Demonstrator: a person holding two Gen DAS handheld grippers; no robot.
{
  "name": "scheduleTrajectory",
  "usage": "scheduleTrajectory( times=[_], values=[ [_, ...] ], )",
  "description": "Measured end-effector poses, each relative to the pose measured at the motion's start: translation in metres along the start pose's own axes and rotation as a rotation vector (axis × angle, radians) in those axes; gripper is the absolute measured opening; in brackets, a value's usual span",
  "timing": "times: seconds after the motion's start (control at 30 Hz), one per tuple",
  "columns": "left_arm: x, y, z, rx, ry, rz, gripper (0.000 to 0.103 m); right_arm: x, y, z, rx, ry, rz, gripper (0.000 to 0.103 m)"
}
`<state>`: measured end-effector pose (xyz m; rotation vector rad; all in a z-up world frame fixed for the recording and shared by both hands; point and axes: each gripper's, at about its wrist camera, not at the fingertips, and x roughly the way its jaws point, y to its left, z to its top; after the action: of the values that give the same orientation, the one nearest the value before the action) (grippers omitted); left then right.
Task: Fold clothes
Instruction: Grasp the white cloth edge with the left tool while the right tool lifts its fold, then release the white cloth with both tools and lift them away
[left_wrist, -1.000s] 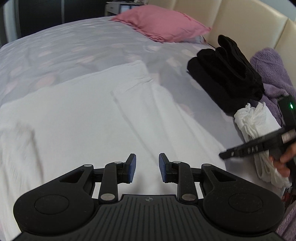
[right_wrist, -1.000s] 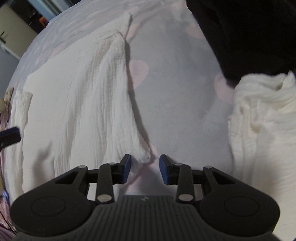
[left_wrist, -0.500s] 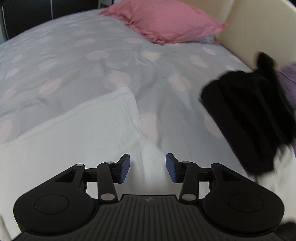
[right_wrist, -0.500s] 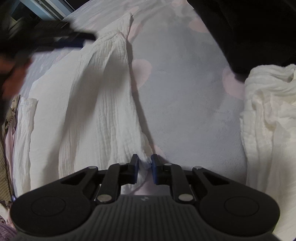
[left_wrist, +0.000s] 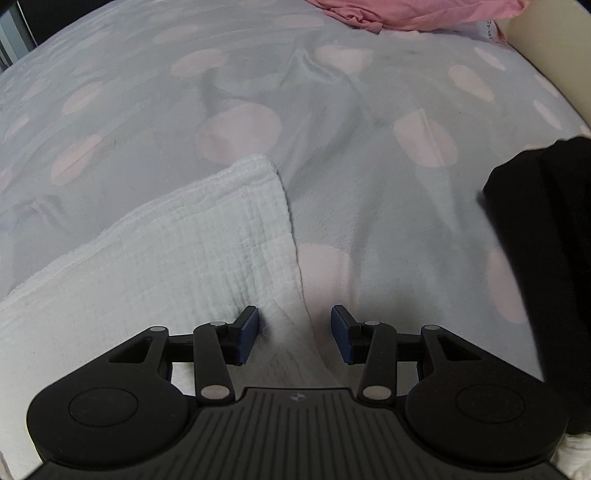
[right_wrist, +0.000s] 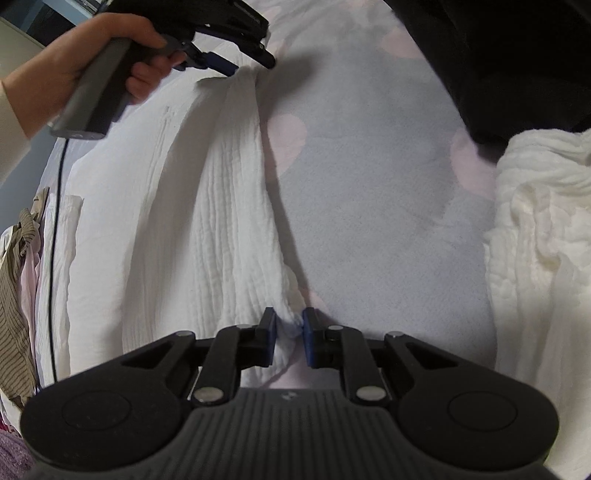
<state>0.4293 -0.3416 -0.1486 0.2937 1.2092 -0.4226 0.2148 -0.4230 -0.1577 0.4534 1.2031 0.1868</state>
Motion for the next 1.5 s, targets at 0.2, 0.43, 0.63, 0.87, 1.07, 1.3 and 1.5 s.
scheduleTrajectory(
  times=[0.2, 0.43, 0.63, 0.87, 1.07, 1.3, 1.5],
  values=[
    [-0.012, 0.01, -0.005, 0.015, -0.058, -0.007, 0.008, -0.008, 0.01, 0.008, 0.018, -0.023, 0.003, 0.013],
    [-0.044, 0.047, -0.008, -0.089, -0.127, -0.173, 0.007, -0.034, 0.037, 0.007, -0.021, -0.085, 0.019, 0.012],
    [-0.062, 0.097, -0.019, -0.217, -0.178, -0.354, 0.007, -0.054, 0.085, -0.002, -0.114, -0.128, 0.081, 0.012],
    [-0.085, 0.167, -0.05, -0.295, -0.261, -0.461, 0.006, -0.056, 0.147, -0.03, -0.261, -0.099, 0.177, 0.012],
    [-0.076, 0.219, -0.083, -0.353, -0.28, -0.443, 0.006, -0.02, 0.186, -0.04, -0.333, -0.034, 0.211, 0.012],
    [-0.042, 0.25, -0.108, -0.428, -0.25, -0.39, 0.008, 0.034, 0.206, -0.039, -0.381, 0.036, 0.162, 0.012],
    [-0.055, 0.256, -0.124, -0.438, -0.25, -0.333, 0.028, 0.053, 0.212, -0.045, -0.439, 0.091, 0.134, 0.022]
  ],
)
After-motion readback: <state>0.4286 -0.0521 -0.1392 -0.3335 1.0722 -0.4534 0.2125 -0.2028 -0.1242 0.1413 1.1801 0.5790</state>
